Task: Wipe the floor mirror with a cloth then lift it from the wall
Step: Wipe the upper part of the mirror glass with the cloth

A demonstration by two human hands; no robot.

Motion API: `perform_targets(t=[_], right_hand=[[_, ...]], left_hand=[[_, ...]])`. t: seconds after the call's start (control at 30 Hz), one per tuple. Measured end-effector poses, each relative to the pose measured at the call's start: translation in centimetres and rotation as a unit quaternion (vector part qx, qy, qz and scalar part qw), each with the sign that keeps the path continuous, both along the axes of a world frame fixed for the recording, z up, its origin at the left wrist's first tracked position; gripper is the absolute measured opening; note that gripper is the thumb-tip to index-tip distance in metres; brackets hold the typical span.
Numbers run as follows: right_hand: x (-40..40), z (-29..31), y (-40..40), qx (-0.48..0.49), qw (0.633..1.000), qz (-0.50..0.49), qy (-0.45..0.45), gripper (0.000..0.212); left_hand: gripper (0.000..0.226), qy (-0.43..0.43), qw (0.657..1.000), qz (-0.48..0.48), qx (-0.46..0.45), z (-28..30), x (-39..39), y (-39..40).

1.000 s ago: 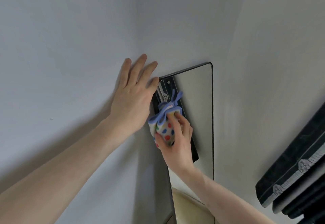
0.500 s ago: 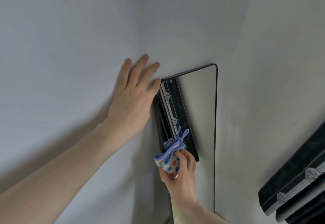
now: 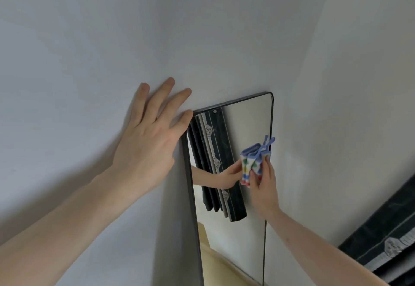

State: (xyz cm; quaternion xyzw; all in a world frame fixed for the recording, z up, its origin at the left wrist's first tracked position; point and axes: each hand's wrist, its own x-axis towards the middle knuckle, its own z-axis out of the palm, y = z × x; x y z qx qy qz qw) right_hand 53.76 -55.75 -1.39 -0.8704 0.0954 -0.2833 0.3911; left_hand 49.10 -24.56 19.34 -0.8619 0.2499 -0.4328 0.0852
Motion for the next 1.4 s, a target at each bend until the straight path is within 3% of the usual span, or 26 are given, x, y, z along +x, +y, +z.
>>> perform_targets(t=[0.17,0.3,0.5,0.67,0.83,0.93,1.07,1.17,1.3,1.4], right_hand=[[4.5,0.8,-2.8,0.100,0.993,-0.052,0.028,0.052],[4.4,-0.2,-3.4,0.210,0.971,-0.055,0.104,0.023],[1.9,-4.8,-1.3,0.206,0.963,-0.073,0.157,0.060],[-4.2,-6.7,4.7,0.176,0.965,-0.083,0.175,0.061],[-7.4,-6.9,9.3,0.279,0.943,-0.034,0.178,0.063],[-8.7,-4.2,11.9,0.310,0.944,0.029,0.114,0.071],[-9.7,1.2,15.0,0.273,0.955,0.115,0.031,0.059],[-9.6,2.8,16.1,0.203,0.972,0.119,0.012,0.056],[-9.9,-0.2,15.5,0.101,0.991,0.091,0.009,0.053],[-11.3,-4.6,14.9,0.080,0.992,0.079,0.060,0.054]], left_hand=[[0.073,0.007,1.000,0.010,0.003,0.1,0.0,-0.1],[0.072,0.009,1.000,0.009,-0.001,0.1,0.0,-0.2],[0.066,0.006,1.000,0.001,-0.001,0.3,-0.2,-0.1],[0.065,0.008,1.000,0.004,0.010,0.3,-0.4,0.0],[0.062,0.010,1.000,0.000,0.014,0.6,-0.5,0.1],[0.061,0.010,1.000,-0.004,0.012,0.6,-0.6,0.2],[0.060,0.012,1.000,-0.011,0.013,0.5,-0.5,0.3],[0.061,0.011,1.000,-0.011,0.017,0.6,-0.6,0.3],[0.062,0.013,1.000,-0.016,0.015,0.6,-0.7,0.4],[0.063,0.013,1.000,-0.027,0.007,0.5,-0.6,0.5]])
